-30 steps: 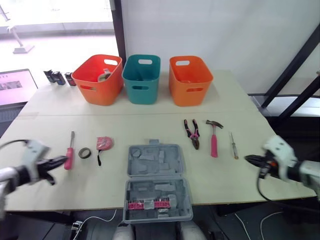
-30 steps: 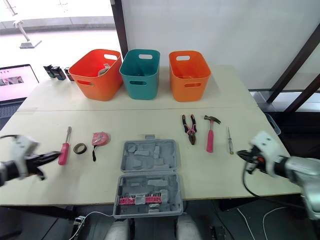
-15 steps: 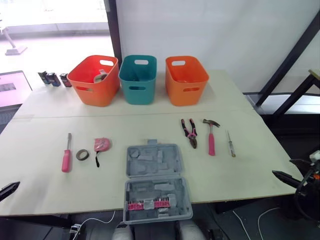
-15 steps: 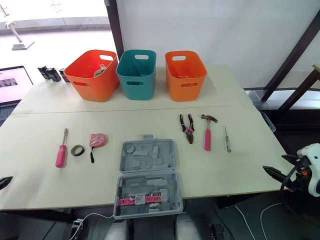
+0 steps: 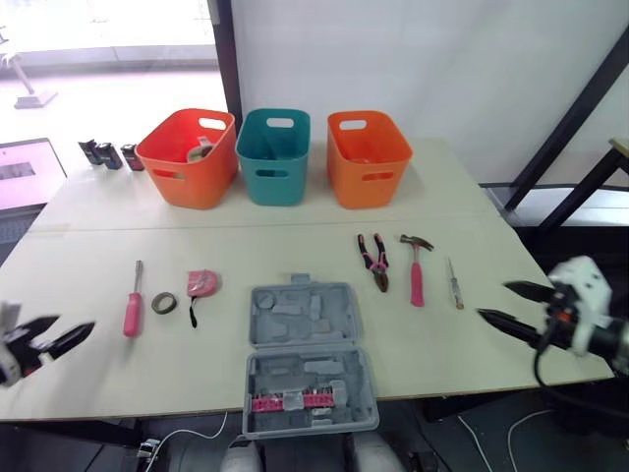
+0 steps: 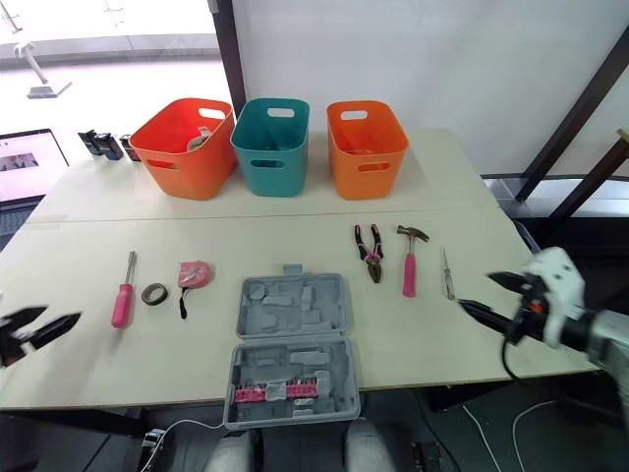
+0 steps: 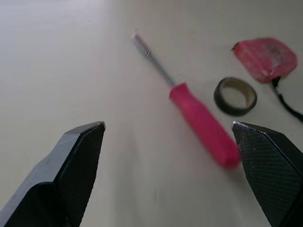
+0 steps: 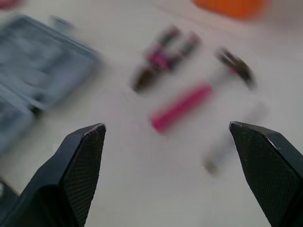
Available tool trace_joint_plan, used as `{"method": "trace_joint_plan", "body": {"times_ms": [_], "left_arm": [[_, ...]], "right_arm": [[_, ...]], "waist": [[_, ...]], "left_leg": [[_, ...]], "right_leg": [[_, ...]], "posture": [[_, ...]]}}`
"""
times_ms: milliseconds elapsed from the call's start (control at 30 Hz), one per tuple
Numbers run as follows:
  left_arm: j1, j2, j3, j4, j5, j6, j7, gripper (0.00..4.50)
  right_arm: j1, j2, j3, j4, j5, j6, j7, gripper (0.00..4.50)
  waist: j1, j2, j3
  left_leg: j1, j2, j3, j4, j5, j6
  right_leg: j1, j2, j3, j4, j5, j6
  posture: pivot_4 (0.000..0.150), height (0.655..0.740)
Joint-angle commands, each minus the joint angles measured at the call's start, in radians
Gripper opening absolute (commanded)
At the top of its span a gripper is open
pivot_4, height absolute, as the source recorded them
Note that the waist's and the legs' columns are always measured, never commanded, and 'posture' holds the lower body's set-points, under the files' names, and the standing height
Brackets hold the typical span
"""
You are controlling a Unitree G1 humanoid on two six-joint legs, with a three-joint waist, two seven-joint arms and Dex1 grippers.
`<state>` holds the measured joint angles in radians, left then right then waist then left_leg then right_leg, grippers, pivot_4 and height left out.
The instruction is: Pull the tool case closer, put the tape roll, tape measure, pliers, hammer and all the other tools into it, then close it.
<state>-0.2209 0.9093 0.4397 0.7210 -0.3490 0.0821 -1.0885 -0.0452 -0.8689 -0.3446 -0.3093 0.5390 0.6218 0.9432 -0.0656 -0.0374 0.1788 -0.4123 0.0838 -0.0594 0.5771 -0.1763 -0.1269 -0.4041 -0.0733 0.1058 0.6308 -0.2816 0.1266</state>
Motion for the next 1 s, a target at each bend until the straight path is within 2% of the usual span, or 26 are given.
{"method": "trace_joint_plan", "body": {"times_ms": [33, 200, 400, 567, 1000], "left_arm": [[-0.100, 0.002, -0.103, 0.002, 0.061, -0.115, -0.087, 4.49], [-0.309, 0.047, -0.319, 0.119, 0.177, -0.128, -0.357, 4.49], [-0.525, 0.055, -0.520, 0.352, 0.386, -0.293, -0.443, 4.49], [-0.616, 0.030, -0.600, 0.480, 0.494, -0.392, -0.396, 4.49], [-0.617, -0.061, -0.623, 0.574, 0.572, -0.408, -0.275, 4.49]], "right_arm": [[-0.111, 0.019, 0.126, -0.087, 0.037, 0.066, -0.020, 4.41], [-0.318, 0.105, 0.363, -0.110, -0.016, 0.080, -0.034, 4.41], [-0.442, 0.178, 0.541, -0.053, -0.130, 0.047, -0.057, 4.41], [-0.486, 0.241, 0.607, -0.038, -0.187, 0.031, -0.086, 4.41], [-0.426, 0.272, 0.595, -0.102, -0.217, 0.093, -0.169, 4.41]], "waist": [[0.002, 0.000, 0.000], [0.002, 0.001, 0.000], [0.008, 0.001, 0.000], [0.018, 0.001, 0.000], [0.027, 0.001, 0.000]], "left_leg": [[-0.001, 0.000, 0.000, -0.001, 0.000, 0.000], [-0.009, 0.002, -0.003, -0.001, 0.000, 0.002], [-0.015, 0.004, -0.006, -0.001, 0.000, 0.002], [-0.016, 0.004, -0.006, 0.000, 0.000, 0.002], [-0.015, 0.004, -0.007, 0.004, 0.001, 0.001]], "right_leg": [[-0.001, 0.000, 0.000, 0.000, 0.000, 0.000], [-0.008, 0.005, 0.000, 0.002, 0.001, 0.007], [-0.014, 0.009, 0.000, 0.005, 0.002, 0.012], [-0.018, 0.009, 0.000, 0.013, 0.001, 0.014], [-0.019, 0.010, 0.000, 0.022, 0.001, 0.014]], "posture": [[0.150, 0.7400], [0.150, 0.7400], [0.150, 0.7400], [0.150, 0.7400], [0.150, 0.7400]]}}
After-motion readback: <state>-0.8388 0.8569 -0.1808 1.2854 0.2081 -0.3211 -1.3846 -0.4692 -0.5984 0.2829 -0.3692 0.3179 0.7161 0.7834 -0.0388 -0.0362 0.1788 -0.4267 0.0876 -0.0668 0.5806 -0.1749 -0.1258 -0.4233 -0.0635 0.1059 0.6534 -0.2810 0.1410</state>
